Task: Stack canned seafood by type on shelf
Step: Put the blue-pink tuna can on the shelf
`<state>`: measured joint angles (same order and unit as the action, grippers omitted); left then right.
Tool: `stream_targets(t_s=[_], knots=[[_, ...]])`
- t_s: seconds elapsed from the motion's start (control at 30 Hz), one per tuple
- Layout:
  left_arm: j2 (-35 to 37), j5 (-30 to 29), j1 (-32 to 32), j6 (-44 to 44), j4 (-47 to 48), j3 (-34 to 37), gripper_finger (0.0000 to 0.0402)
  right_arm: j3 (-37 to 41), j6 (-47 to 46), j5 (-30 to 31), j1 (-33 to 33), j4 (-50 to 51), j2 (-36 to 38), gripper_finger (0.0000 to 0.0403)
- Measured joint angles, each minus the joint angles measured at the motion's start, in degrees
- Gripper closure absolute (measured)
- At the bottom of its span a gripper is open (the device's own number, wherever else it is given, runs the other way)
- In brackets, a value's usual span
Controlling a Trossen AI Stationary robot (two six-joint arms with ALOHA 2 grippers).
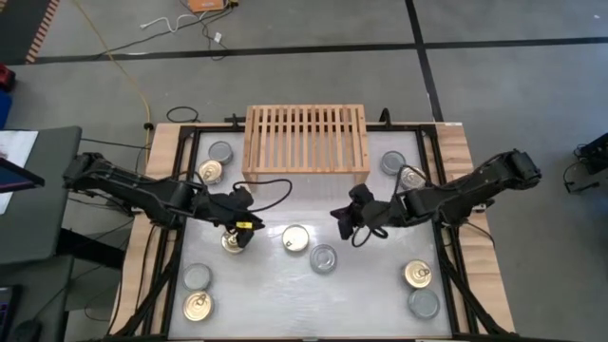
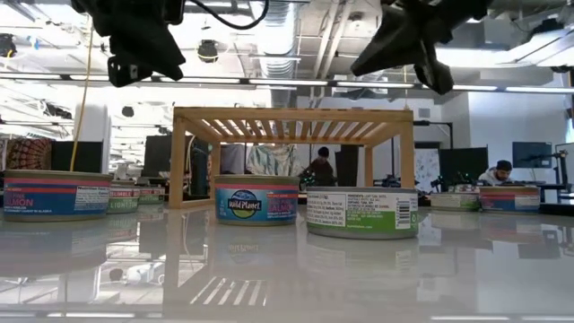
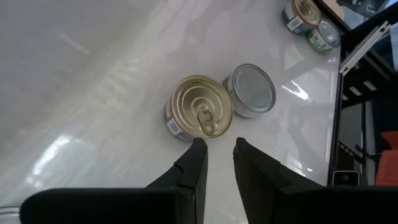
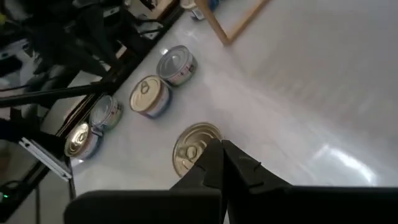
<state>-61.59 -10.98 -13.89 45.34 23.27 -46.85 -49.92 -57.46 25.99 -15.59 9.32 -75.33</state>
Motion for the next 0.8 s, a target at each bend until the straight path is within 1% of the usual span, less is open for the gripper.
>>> stream_targets(t_s=[0.07, 0.17, 0.3, 0.43, 0.57, 0.67, 0.8], knots=[[-0.16, -0.41, 0.00, -0.05, 0.04, 0.00, 0.0331, -1.68, -1.48, -1.36, 1.28, 3.50, -0.60, 0.0382], [-0.78, -1.55, 0.00, -0.04, 0.04, 0.00, 0.0331, -3.75, -1.69, -1.77, 2.17, 10.98, -1.42, 0.0382], [-2.12, -2.78, 0.03, -0.51, -0.12, 0.04, 0.0331, -4.77, -1.92, -2.76, 3.04, 15.48, -2.51, 0.0382], [-3.59, -3.06, 0.32, 2.35, -0.13, 0.03, 0.0328, -4.76, 2.07, -3.79, 3.47, 15.59, -4.64, 0.0374], [-5.70, -4.13, 0.58, 1.29, -0.36, 0.05, 0.0315, -4.78, 2.27, -3.81, 3.82, 12.84, -7.95, 0.0360], [-7.69, -4.35, 0.50, 2.24, -0.88, 0.04, 0.0293, -4.78, 2.39, -4.73, 4.07, 10.21, -10.90, 0.0353], [-10.16, -4.57, 0.55, 1.56, -3.29, 0.04, 0.0254, -4.78, 2.42, -8.51, 4.44, 6.51, -14.34, 0.0344]])
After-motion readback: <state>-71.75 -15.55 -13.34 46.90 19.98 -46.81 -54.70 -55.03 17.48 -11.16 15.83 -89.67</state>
